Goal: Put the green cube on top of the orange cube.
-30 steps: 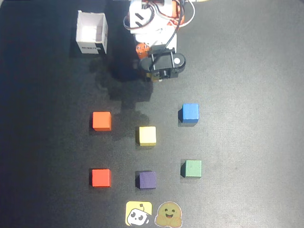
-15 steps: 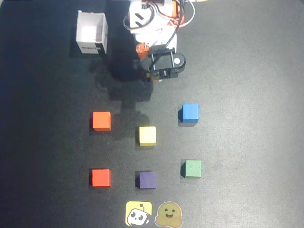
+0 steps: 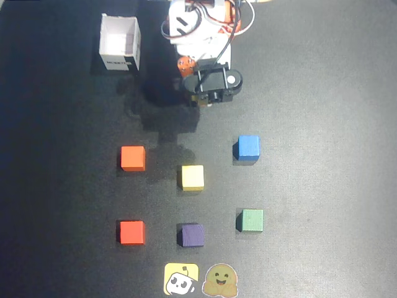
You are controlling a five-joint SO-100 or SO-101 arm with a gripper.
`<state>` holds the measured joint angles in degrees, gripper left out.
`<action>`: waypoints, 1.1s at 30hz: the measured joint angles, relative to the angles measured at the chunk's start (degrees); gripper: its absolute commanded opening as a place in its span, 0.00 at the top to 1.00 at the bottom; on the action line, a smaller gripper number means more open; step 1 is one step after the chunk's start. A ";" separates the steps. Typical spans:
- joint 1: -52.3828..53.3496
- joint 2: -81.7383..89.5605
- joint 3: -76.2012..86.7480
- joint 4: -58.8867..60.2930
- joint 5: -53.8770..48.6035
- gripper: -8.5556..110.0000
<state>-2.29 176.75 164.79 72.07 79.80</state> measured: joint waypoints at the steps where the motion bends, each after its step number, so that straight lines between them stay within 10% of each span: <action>1: 0.00 0.00 0.00 0.00 0.00 0.93; 21: -1.32 -1.41 -0.26 -2.81 4.22 0.83; 33: -4.13 -31.11 -17.14 -10.72 6.15 0.81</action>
<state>-6.42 145.63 147.66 61.35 85.96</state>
